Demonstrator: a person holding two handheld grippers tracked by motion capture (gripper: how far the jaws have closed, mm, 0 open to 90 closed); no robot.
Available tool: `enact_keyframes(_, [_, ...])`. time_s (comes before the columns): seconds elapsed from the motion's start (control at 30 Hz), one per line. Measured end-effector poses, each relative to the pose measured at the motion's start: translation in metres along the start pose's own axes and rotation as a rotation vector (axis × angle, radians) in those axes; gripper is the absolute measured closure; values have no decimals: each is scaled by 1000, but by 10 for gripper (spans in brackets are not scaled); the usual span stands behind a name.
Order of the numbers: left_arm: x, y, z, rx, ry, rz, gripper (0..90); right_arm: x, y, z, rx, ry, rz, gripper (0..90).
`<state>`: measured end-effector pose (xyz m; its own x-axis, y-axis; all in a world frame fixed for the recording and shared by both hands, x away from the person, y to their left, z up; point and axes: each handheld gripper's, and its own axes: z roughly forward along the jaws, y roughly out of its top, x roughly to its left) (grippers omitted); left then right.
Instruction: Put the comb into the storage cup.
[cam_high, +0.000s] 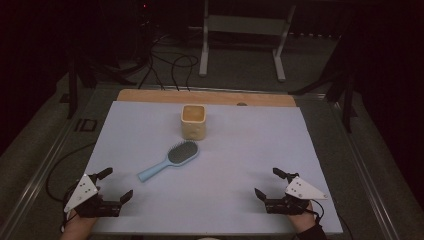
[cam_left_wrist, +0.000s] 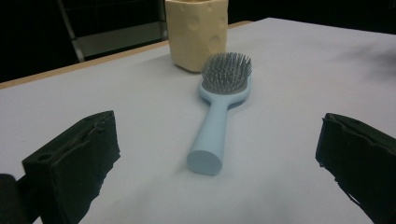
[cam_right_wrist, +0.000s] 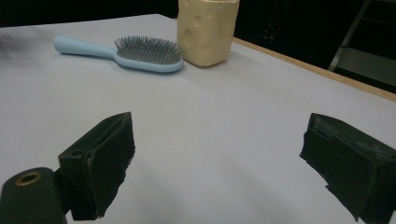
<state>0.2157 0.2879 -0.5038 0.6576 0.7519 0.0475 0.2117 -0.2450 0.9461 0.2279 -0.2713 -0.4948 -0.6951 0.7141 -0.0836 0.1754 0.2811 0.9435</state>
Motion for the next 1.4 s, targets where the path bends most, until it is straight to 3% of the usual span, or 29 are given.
enact_keyframes(0.4, [0,0,0,11,2,0,0,-1,-1,0,8,-1,-1,92])
enact_keyframes(0.7, [-1,2,-1,11,-4,17,0,3,1,1,7,-3,-34,92])
enact_keyframes(1.03, [-2,5,0,14,-18,22,0,2,1,0,-3,-11,-22,92])
enact_keyframes(1.23, [-2,11,-4,20,-35,24,0,1,1,-2,-12,-16,-17,92])
enact_keyframes(1.4, [-2,23,-13,21,-20,46,0,1,1,-3,-19,-21,-18,92])
